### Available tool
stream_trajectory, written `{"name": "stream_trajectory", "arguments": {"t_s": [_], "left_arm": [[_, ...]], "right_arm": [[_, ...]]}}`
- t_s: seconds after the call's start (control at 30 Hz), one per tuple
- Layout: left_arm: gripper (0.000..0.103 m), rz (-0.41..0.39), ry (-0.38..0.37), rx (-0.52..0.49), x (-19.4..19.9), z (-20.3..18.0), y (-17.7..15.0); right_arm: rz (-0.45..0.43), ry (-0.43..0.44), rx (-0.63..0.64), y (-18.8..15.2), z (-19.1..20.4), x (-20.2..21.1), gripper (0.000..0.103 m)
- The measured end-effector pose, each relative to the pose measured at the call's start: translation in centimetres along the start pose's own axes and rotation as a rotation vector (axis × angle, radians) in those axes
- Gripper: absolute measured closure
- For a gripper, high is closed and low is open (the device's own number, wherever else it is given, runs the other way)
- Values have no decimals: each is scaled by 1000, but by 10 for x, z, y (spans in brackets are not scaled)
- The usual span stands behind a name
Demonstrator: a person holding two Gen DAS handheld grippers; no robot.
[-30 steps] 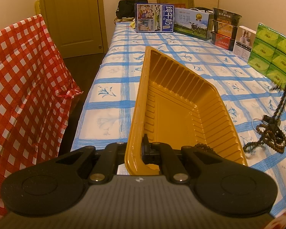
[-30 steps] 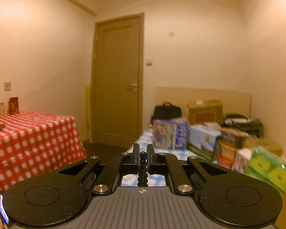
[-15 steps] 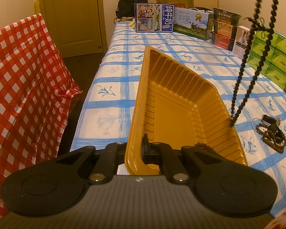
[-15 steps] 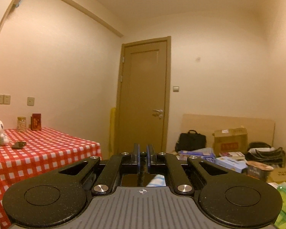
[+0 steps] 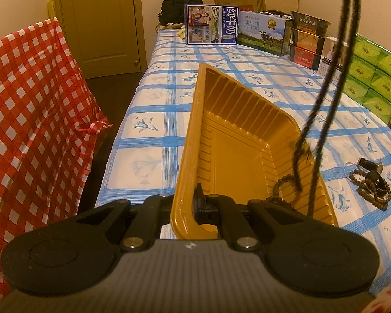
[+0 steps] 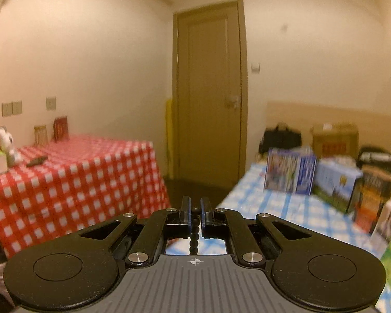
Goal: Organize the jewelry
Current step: 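Lift the long strand high with the right tool and lower it into the tray, then open the right tool and move it back over the jewelry pile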
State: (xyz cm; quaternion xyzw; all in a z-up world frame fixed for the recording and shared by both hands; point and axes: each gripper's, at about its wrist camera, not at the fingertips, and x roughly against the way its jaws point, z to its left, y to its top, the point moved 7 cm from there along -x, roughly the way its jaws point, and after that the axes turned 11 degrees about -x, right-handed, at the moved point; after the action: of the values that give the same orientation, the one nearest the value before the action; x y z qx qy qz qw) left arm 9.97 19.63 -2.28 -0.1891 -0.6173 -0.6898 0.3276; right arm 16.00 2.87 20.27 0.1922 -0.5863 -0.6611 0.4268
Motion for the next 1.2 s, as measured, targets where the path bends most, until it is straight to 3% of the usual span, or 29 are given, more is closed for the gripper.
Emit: {"name": "stream_trajectory", "arguments": {"t_s": [0.47, 0.93, 1.2], "left_arm": [[98, 0, 1, -1, 0, 0, -1], [98, 0, 0, 0, -1, 0, -2], [98, 1, 0, 3, -1, 0, -2]], "right_arm": [[269, -31, -60, -92, -29, -57, 96], [514, -24, -108, -169, -46, -84, 96], [499, -28, -138, -171, -52, -84, 96]]}}
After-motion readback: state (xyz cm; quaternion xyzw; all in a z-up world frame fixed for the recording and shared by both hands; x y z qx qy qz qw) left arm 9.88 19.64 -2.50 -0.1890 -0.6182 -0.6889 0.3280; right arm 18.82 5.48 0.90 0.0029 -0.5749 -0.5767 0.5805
